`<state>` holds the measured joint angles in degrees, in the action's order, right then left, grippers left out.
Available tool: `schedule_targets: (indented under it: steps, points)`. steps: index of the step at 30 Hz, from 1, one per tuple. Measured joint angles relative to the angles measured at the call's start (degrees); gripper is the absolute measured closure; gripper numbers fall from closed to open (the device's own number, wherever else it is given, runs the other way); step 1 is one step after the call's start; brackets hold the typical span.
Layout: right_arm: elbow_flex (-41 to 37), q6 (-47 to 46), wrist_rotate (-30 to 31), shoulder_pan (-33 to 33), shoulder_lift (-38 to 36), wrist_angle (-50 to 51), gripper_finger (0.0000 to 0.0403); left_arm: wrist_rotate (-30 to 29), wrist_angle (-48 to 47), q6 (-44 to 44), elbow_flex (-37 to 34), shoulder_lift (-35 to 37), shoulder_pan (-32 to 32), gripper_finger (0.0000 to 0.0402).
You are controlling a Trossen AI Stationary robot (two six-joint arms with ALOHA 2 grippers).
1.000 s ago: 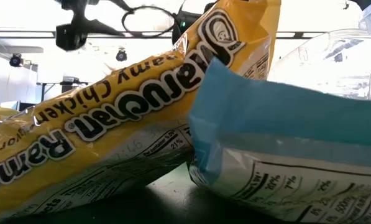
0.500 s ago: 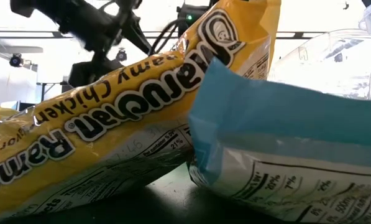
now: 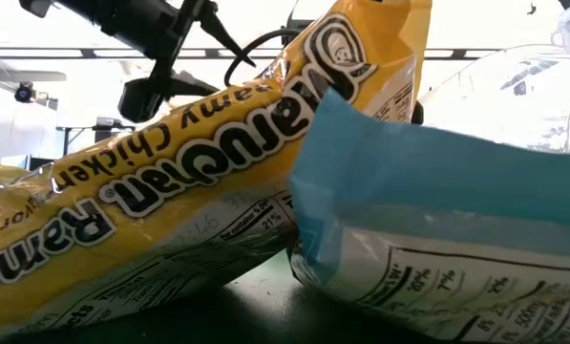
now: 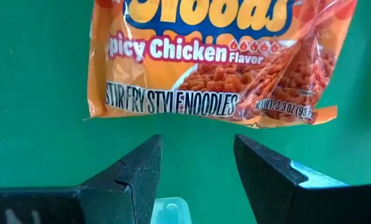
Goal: Sort Maruchan noodles
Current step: Put the bottom red noodle pack into the top transparent bin
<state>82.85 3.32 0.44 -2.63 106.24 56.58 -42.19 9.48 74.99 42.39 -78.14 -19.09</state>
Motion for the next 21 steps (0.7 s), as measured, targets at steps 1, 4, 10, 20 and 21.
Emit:
schedule_targets:
  steps: [1, 4, 10, 20, 21]
  points:
    - [0.0, 0.6, 0.1, 0.0, 0.0, 0.0, 0.0211, -0.5, -0.3, -0.5, 0.0, 0.5, 0.0, 0.0201]
    - [0.0, 2.0, 0.2, -0.1, 0.0, 0.2, 0.0211, -0.9, -1.7, -0.9, 0.0, 1.1, 0.0, 0.0201]
    - [0.0, 9.3, -0.3, -0.2, -1.7, 0.7, 0.0211, -6.4, -7.2, 2.1, 0.0, 2.1, 0.4, 0.0201]
    - [-2.6, 14.0, -9.8, -1.3, -2.1, -9.0, 0.0211, 0.0, -16.1, 3.1, -0.3, 0.8, 9.1, 0.0201]
    - [-3.1, 13.2, -9.9, -1.6, -2.1, -9.8, 0.0211, 1.4, -16.2, 3.1, -0.5, 0.5, 10.4, 0.0201]
